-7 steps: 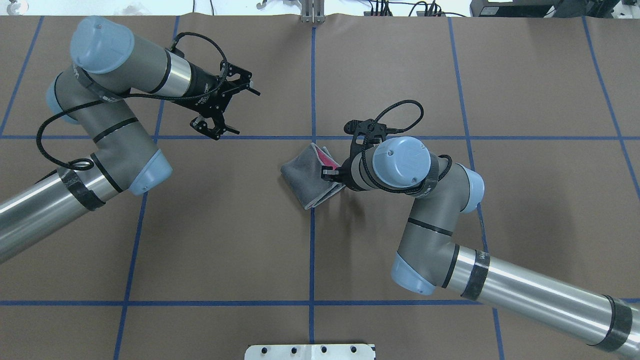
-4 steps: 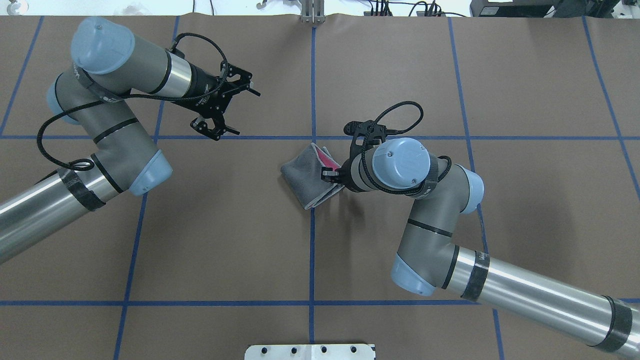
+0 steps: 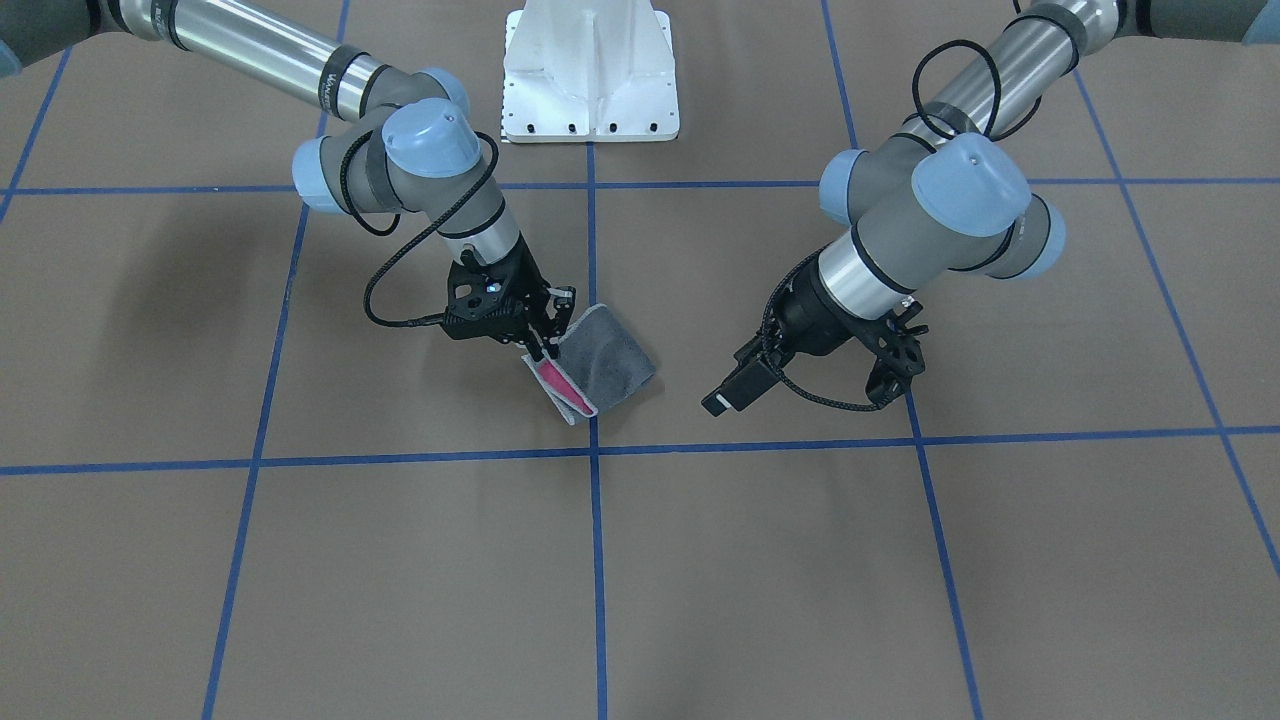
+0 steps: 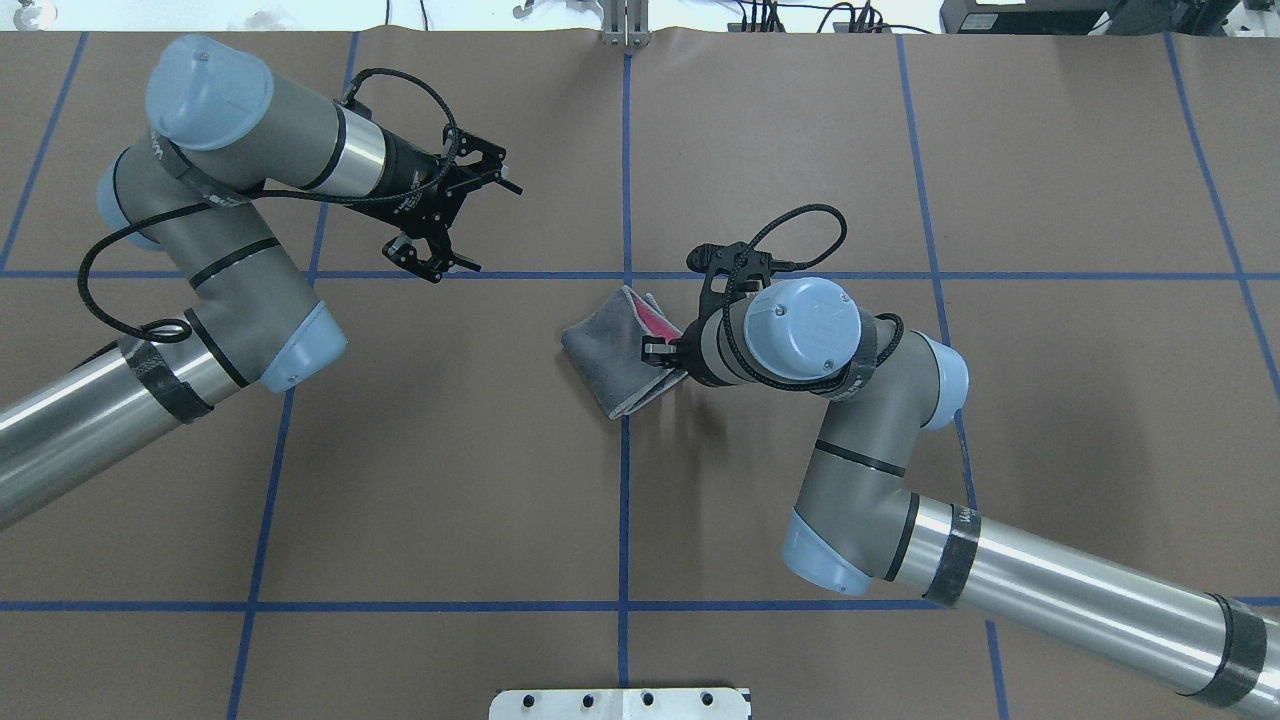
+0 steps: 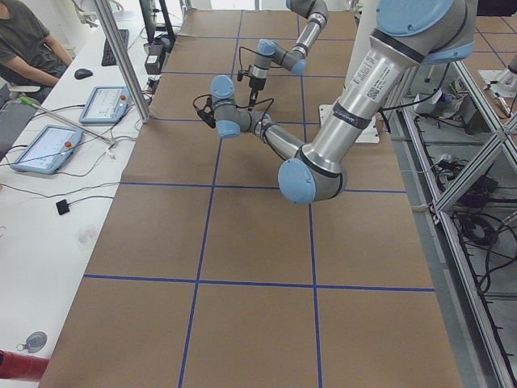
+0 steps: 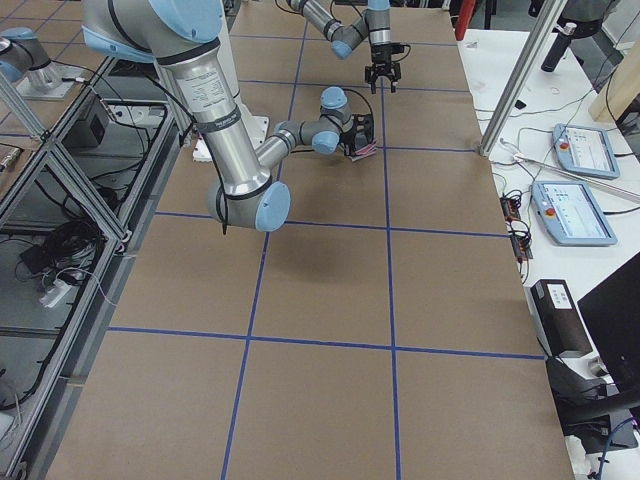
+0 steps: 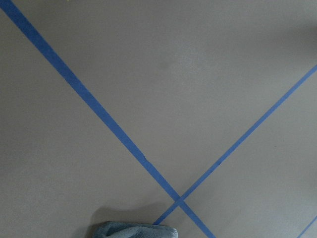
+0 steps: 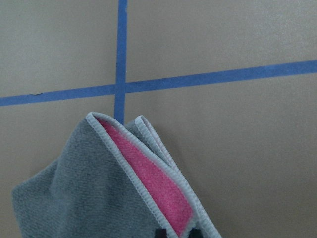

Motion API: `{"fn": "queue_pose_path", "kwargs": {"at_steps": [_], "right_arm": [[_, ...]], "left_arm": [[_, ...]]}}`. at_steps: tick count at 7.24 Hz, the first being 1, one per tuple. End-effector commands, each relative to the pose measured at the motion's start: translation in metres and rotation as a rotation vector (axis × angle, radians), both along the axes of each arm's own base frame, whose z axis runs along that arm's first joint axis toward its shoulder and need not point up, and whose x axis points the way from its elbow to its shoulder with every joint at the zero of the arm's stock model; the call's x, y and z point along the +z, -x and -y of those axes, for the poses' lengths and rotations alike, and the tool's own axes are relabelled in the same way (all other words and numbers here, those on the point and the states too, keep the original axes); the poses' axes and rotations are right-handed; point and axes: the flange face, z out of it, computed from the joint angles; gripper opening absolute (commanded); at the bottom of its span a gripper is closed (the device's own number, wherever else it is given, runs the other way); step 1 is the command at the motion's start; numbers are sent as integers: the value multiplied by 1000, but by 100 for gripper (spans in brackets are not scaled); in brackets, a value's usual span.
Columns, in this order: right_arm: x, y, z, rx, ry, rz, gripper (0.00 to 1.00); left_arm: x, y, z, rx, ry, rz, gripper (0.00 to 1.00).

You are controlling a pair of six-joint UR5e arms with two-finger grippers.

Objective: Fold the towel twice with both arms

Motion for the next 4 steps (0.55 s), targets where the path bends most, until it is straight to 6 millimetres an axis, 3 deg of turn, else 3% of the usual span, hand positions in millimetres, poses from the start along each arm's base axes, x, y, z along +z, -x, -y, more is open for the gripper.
{"fn": "queue_pose_path", "kwargs": {"at_steps": [1,3,4], "right_arm": [[0,2,-4,-5,1,-2,28],[0,3,-5,-6,2,-2,26],[-1,2,-5,-6,1,1,20]], "left_arm": [[0,0,0,-1,1,0,100],[-1,0,0,-1,0,-1,100],[-1,0,0,-1,1,-2,100]]}}
